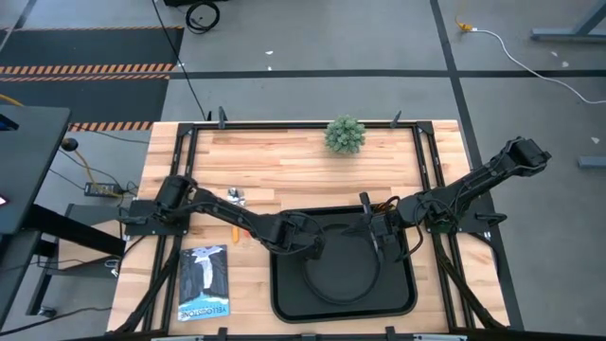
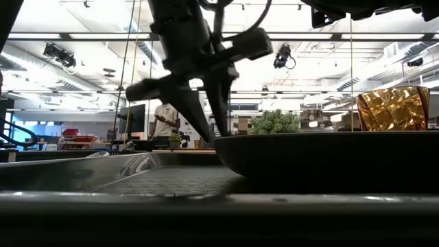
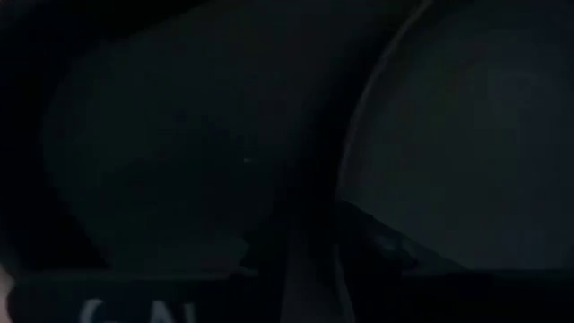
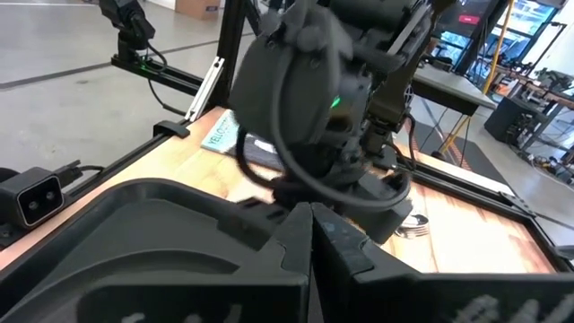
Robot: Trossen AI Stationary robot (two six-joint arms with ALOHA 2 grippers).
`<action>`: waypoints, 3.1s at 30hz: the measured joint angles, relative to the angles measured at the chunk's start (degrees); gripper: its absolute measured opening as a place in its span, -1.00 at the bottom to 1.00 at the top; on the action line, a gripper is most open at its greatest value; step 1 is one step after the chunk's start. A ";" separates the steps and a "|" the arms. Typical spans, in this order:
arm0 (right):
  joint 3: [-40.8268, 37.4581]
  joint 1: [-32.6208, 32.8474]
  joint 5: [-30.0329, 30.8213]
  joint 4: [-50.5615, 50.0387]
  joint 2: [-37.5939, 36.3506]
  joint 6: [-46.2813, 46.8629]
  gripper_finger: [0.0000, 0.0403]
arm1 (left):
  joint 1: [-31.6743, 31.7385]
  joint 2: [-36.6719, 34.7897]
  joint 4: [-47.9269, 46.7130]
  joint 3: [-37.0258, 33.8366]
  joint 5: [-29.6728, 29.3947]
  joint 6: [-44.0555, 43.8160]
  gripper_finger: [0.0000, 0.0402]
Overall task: Pick and place plate/cup/fork/spoon on tray
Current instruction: Put the orange fork on the black serving tray to the left of the black plate
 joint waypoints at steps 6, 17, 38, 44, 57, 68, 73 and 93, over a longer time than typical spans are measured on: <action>0.00 0.00 0.00 0.02 0.00 -0.09 -0.95 | 1.21 -4.32 -6.64 -0.02 2.14 4.59 -0.49; -1.58 0.00 -0.04 0.74 0.00 0.27 -0.95 | 3.62 -6.94 -20.52 -0.02 3.00 11.90 -0.49; -7.77 0.02 -3.96 6.70 -0.01 -0.95 -0.95 | 4.59 -6.75 -37.28 -1.59 1.49 9.11 -0.59; -8.61 0.02 -4.78 8.30 -0.02 -1.19 -0.95 | 5.76 -6.72 -35.86 -6.96 2.32 2.16 -0.59; -8.63 1.00 -7.06 8.26 -0.02 -1.01 -0.95 | 7.20 -23.65 -24.61 -24.56 -0.31 -4.45 -0.86; -8.63 1.49 -7.03 8.27 -0.01 -0.99 -0.95 | 7.47 -25.65 -12.32 -31.52 1.06 -14.62 -0.57; -8.63 1.49 -7.02 8.21 -0.02 -0.99 -0.95 | 7.87 -25.71 -11.69 -31.65 1.25 -15.32 -0.31; -8.63 1.49 -7.32 8.18 -0.01 -0.08 -0.95 | 8.65 -22.70 -11.39 -31.69 -5.09 -13.55 -0.29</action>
